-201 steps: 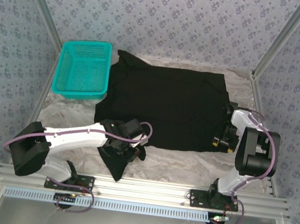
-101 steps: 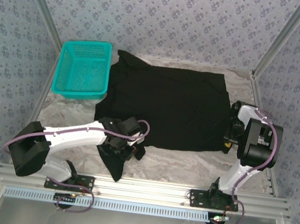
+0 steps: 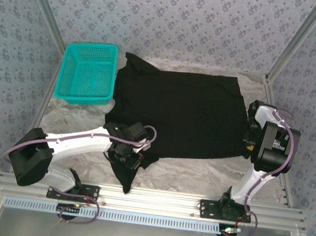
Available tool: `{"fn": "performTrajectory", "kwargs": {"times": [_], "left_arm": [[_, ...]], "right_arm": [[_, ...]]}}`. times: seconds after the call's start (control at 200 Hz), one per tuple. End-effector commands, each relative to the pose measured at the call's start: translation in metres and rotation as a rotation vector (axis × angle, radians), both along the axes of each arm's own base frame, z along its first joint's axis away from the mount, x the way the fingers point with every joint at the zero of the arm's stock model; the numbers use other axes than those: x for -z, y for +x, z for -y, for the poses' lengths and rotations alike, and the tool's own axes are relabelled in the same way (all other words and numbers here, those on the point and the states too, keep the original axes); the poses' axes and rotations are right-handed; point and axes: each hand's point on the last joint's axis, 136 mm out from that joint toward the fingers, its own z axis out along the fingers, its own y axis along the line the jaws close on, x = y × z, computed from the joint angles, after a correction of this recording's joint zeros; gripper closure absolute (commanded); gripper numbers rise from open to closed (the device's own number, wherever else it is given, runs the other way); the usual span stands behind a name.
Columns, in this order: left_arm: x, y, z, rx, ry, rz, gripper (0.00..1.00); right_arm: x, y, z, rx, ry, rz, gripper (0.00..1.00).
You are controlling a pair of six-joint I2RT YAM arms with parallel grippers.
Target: Fold the inside-out t-shirt
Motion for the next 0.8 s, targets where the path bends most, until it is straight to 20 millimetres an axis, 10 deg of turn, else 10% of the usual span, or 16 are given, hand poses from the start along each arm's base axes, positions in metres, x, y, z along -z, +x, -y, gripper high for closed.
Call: {"fn": "performTrajectory", "kwargs": {"times": [0.0, 0.22, 0.525, 0.794], "left_arm": [[-0.005, 0.004, -0.005, -0.028, 0.006, 0.007, 1.0], [-0.004, 0.005, -0.005, -0.037, 0.004, 0.001, 1.0], [-0.029, 0.015, 0.014, -0.022, -0.139, 0.046, 1.0], [-0.087, -0.002, 0.049, 0.115, -0.478, 0.035, 0.48]], "right_arm": [[-0.018, -0.002, 0.02, -0.019, -0.106, -0.05, 0.63], [-0.031, 0.014, 0.03, -0.03, -0.149, -0.05, 0.63], [0.008, 0.008, -0.049, -0.023, 0.207, 0.074, 0.54], [0.019, -0.004, -0.054, -0.01, 0.226, 0.092, 0.52]]}}
